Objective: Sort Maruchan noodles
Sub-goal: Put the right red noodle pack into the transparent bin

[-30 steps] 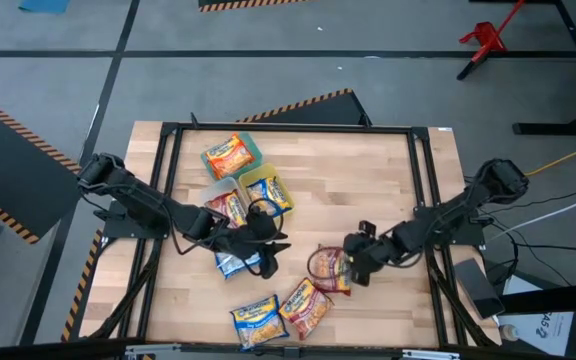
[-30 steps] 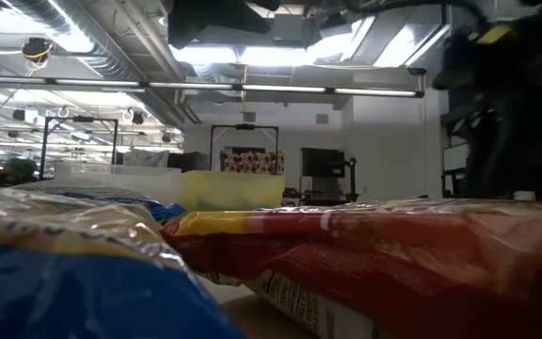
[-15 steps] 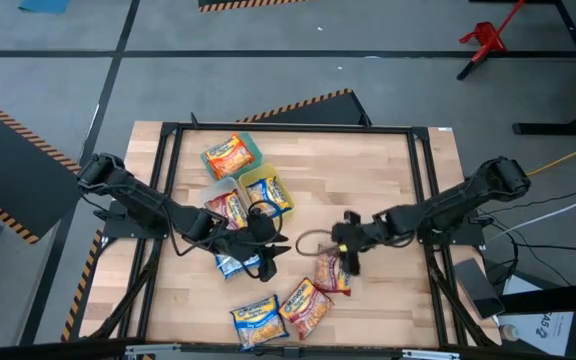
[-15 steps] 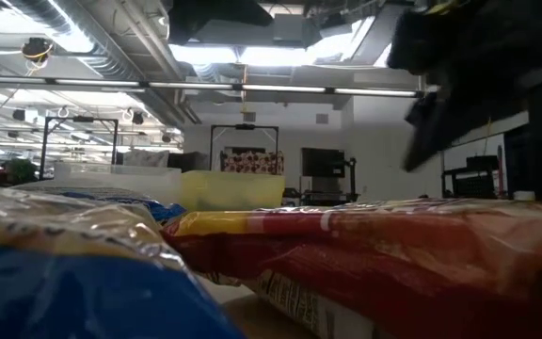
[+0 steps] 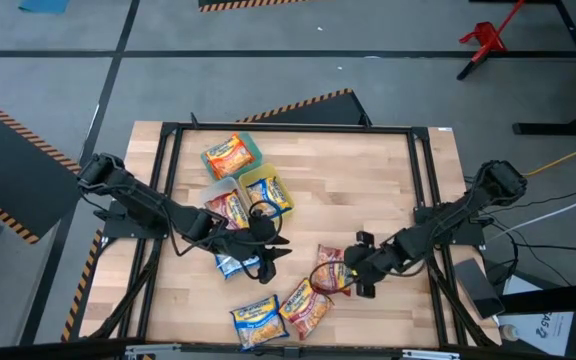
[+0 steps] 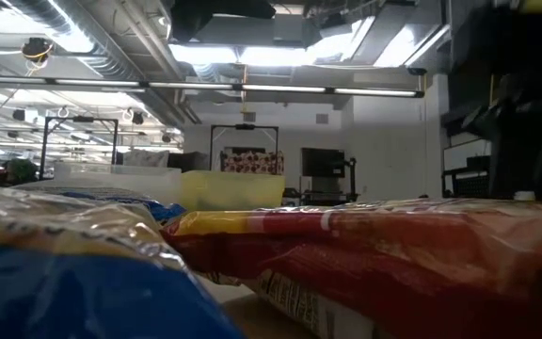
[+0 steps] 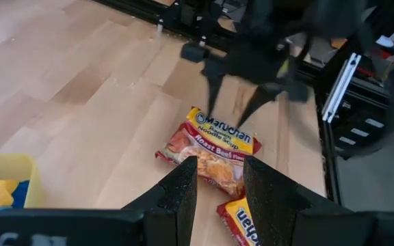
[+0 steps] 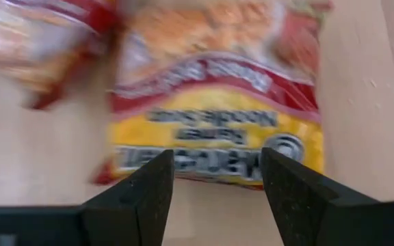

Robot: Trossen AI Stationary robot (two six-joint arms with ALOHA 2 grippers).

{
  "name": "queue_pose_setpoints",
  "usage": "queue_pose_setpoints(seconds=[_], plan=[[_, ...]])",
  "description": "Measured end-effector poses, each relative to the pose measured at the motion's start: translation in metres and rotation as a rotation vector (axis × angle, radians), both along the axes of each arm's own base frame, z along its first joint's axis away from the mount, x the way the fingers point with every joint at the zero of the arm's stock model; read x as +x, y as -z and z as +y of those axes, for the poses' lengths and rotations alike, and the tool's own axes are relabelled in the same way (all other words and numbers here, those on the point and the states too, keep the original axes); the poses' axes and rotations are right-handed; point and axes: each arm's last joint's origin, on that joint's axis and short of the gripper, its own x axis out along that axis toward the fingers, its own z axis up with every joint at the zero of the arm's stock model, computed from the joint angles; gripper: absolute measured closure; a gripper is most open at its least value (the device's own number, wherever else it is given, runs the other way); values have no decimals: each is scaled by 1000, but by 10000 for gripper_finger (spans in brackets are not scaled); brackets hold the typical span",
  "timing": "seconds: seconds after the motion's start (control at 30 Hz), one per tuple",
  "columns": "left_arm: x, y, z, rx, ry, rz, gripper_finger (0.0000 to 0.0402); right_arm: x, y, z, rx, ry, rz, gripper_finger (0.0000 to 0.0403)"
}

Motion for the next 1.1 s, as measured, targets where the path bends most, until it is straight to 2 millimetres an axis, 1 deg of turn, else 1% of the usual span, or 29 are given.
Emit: queue_pose_setpoints(seconds=[0.1,0.23,0.33,0.43,0.57,0.63,0.7,0.77,0.87,0.93,1.03,1.1], plan=[[-1,0,-3,-4,6,-3,289,7,13,-4,-27,11,29,196],[-3,0,-7,-6,16,-5,289,21,19,-10,-45,-11,-8,196],[-3,0,-8,-5,19,-2,289,31,20,-21,-57,-22,-58,196],[-4,1,-8,3,14,6,289,42,18,-36,-84,6,-109,196],[-4,2,-7,23,-17,3,289,53,16,-63,-140,70,-133,196],[-2,5,-8,35,-32,12,289,56,16,-74,-155,103,-140,196],[1,14,-9,16,-44,23,289,57,14,-80,-152,122,-146,196],[2,27,-10,-9,-61,38,289,56,8,-79,-126,102,-166,196],[4,48,-13,-44,-67,38,289,52,1,-66,-102,46,-193,196],[5,59,-13,-59,-75,33,289,49,-4,-56,-116,40,-223,196],[8,71,-11,-70,-93,17,289,45,-4,-45,-164,73,-249,196],[12,78,-9,-74,-105,12,289,45,-1,-40,-176,87,-257,196]])
